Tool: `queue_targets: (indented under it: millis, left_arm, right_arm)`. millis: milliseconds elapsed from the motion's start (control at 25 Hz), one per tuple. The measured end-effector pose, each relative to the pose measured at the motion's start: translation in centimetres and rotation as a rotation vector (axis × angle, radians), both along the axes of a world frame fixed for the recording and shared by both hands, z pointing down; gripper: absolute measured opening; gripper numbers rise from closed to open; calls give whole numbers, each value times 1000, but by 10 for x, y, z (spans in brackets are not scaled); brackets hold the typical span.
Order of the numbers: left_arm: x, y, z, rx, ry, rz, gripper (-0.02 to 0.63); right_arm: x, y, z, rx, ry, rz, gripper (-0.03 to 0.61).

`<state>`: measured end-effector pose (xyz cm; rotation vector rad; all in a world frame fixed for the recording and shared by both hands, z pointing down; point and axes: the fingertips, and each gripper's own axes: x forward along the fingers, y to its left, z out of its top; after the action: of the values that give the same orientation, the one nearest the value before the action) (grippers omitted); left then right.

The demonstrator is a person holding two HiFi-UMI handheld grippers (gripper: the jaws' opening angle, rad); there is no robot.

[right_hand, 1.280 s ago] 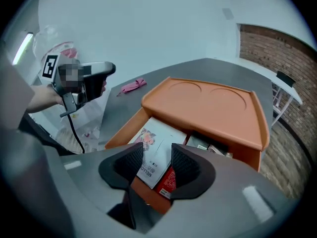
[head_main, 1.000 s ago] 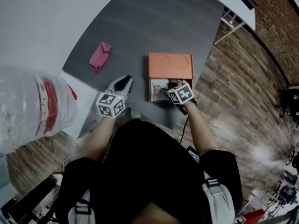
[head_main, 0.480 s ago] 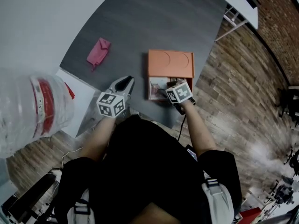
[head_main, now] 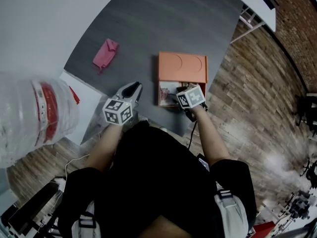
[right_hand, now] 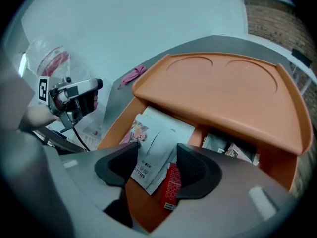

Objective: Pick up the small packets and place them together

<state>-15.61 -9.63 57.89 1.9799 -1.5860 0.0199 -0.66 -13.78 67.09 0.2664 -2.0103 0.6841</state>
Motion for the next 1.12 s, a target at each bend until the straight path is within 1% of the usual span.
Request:
queue_targets:
  millis: [80, 120, 200, 280, 320, 400, 520, 600, 760, 920, 1120]
  left_arm:
    - [-1, 1, 1, -5, 2, -2, 49]
    - [-2, 2, 2, -7, 3, -3, 49]
    - [-2, 3, 5, -13, 7, -5, 49]
    - [-1, 3, 6, -16, 13, -3, 49]
    - [0, 4, 6, -17, 16, 0, 49]
    - [1, 4, 7, -18, 16, 5, 49]
    - [0, 5, 8, -19, 15, 7, 49]
    - [-1, 5, 9, -21, 13, 9, 49]
    - [-1, 3, 9, -19, 9, 19, 49]
    - [4, -1, 6, -7, -3, 43, 49]
    - [16, -9, 2, 9, -9, 81, 48]
  right_arm:
    - [-1, -4, 3, 16, 17, 20, 245]
    - [-1, -7, 3, 23, 17, 39, 229]
    - [-1, -11, 3, 17, 11, 71, 218]
    - [-1, -11, 2, 5, -1, 81, 212]
    - [0, -12, 1, 5, -9, 82, 196]
    - [1, -14, 0, 17, -22, 89, 125]
    - [5, -18, -3, 39, -36, 118, 55]
    - [7, -19, -7, 35, -56, 136, 19]
    - [11, -18, -18, 8, -113, 170, 7]
    - [11, -12, -34, -17, -209, 196, 4]
    - [12, -6, -68, 18, -305, 204, 3]
